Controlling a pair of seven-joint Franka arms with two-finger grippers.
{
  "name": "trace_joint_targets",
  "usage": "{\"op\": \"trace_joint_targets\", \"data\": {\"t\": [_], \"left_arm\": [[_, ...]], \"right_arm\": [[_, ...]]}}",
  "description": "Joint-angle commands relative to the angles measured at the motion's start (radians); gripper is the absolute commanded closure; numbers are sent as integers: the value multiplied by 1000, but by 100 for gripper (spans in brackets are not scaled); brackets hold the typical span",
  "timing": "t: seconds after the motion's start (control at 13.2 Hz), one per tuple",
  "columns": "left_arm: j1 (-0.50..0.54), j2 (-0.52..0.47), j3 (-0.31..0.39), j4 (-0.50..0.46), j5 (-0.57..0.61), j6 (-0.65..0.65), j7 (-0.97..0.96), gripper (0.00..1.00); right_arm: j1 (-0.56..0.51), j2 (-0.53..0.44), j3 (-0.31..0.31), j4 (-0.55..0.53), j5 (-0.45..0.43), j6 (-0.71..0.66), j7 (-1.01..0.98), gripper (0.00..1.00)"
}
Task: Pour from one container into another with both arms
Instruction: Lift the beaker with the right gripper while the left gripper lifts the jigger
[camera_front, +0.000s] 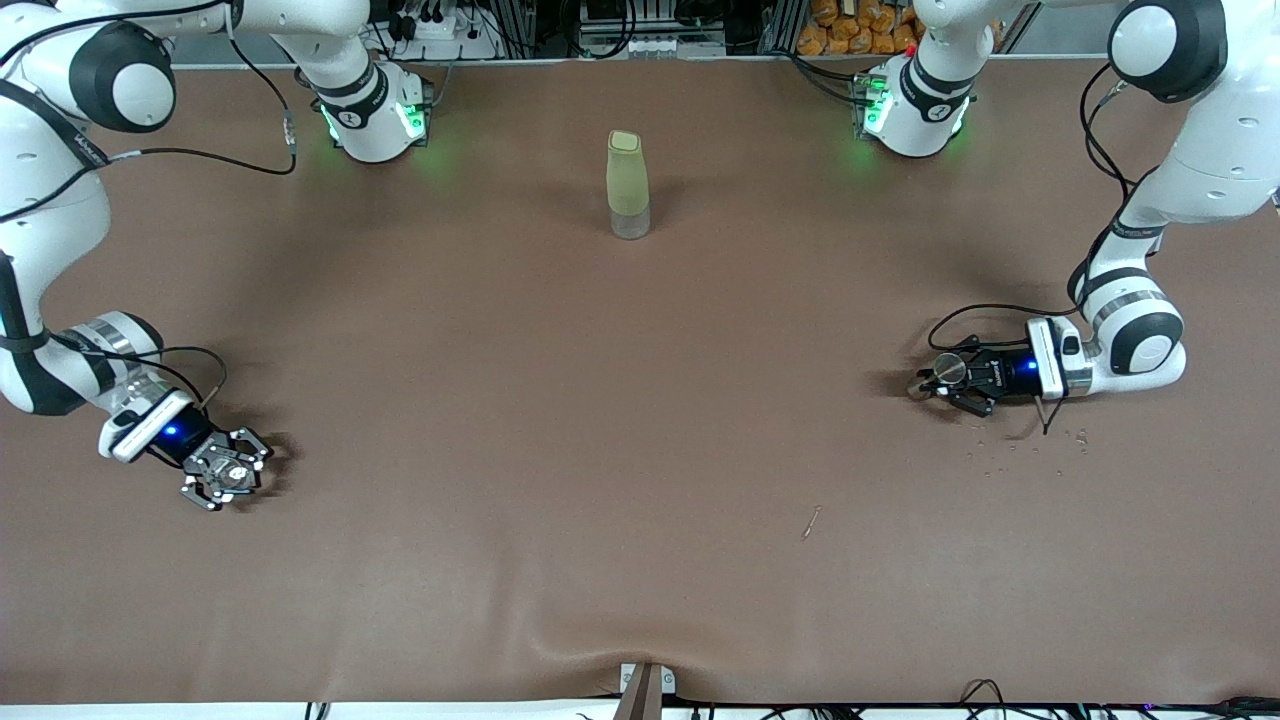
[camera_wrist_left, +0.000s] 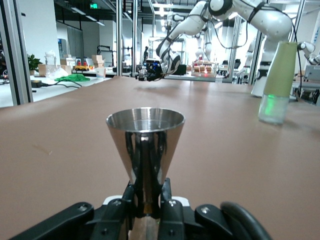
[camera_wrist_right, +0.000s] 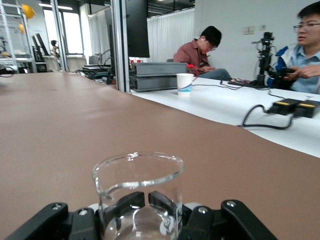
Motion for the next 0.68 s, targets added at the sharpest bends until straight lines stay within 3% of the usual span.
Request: {"op": "trace_joint_targets", "data": {"t": [0.0,0.3,0.6], "left_arm": [[-7,-41,-44,-7,-49,6,-41,100],[-15,-63,-125,-1,-95,79,-83,100],[-15,-96,-232,2,-121,220,-140,100]], "right_arm": [[28,-20,26,-6,25,-7,57,100],[48,-23,108,21,27,2,134,100],[155,-48,110,119,19,0,264,100]]}}
